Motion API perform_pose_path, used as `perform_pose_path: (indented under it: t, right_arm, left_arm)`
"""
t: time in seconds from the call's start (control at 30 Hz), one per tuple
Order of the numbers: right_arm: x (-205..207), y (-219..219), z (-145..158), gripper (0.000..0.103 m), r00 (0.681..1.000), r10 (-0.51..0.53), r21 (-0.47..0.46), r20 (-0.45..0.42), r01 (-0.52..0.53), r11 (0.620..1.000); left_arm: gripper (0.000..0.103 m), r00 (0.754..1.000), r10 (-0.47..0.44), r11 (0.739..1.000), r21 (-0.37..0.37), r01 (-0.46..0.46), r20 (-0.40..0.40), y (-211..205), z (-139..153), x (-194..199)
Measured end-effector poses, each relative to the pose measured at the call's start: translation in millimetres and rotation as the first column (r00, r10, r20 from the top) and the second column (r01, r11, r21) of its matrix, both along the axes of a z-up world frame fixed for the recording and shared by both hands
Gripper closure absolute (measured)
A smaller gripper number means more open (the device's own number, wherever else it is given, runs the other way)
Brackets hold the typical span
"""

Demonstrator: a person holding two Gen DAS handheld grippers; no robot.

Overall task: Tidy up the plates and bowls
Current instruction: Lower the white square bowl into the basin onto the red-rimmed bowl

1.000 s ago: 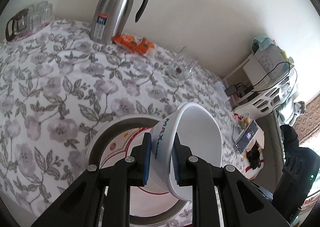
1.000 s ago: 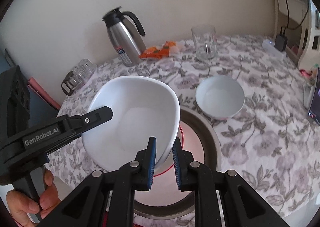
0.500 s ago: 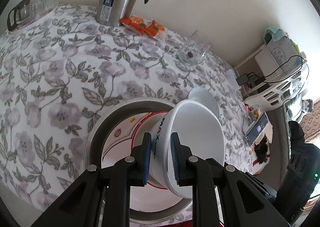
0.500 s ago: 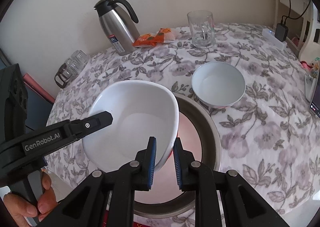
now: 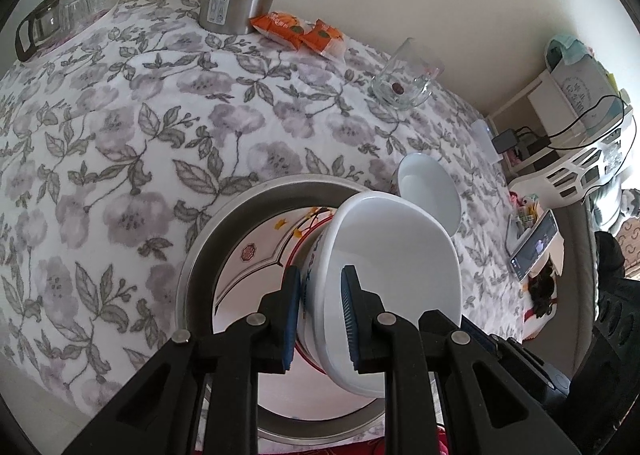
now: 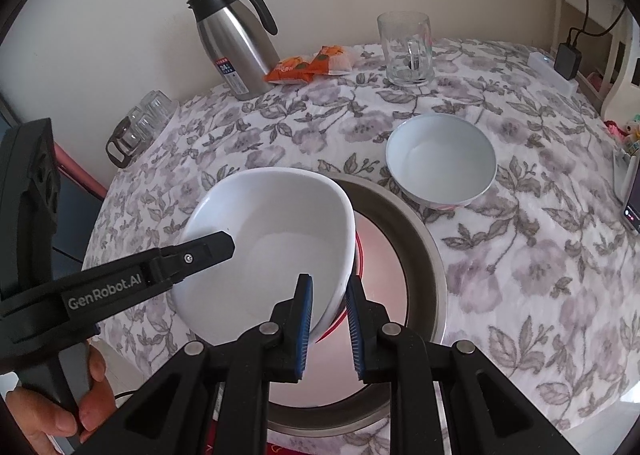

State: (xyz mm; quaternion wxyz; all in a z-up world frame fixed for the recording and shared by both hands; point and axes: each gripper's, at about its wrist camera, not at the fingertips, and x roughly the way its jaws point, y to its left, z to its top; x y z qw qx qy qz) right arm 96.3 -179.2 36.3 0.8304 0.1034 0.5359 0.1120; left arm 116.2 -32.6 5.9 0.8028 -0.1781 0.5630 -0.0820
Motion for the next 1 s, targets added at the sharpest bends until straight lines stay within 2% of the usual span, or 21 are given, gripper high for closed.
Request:
perform_pose_path:
  t: [0.1, 0.57, 0.7, 0.87, 1.0]
  right_arm:
    - [1, 1, -3, 0.083, 1.000, 0.001, -0.003, -0.011, -0.001, 1.000]
    - [1, 1, -3, 0.083, 1.000, 0.003, -0.007, -0.010, -0.004, 1.000]
    - [1, 1, -3, 0.083, 1.000, 0.003, -0.006, -0.009, -0.003, 1.000]
    - [0, -1, 5, 0.083, 1.000, -0.006, -0.006, 0.014, 0.006, 1.000]
    - [-2, -5, 12, 0.083, 0.999, -0.019, 0.001, 0.039, 0.019, 1.000]
  left_arm:
    - [0.083, 1.000, -0.002, 1.000, 0.004, 0.003, -0.019, 0, -4, 1]
    - [0.080, 1.000, 0.022, 0.999, -0.038, -0.023, -0.018, 9, -1, 1]
    - [0.069, 0.999, 0.043, 0.998, -0.040, -0.043, -0.010, 15, 2, 0]
    - [0.068, 0.998, 0.060, 0.997, -0.045, -0.059, 0.018, 20, 11, -2]
    - [0.061, 0.996, 0.079, 0.996, -0.031, -0.078, 0.050, 24, 20, -5]
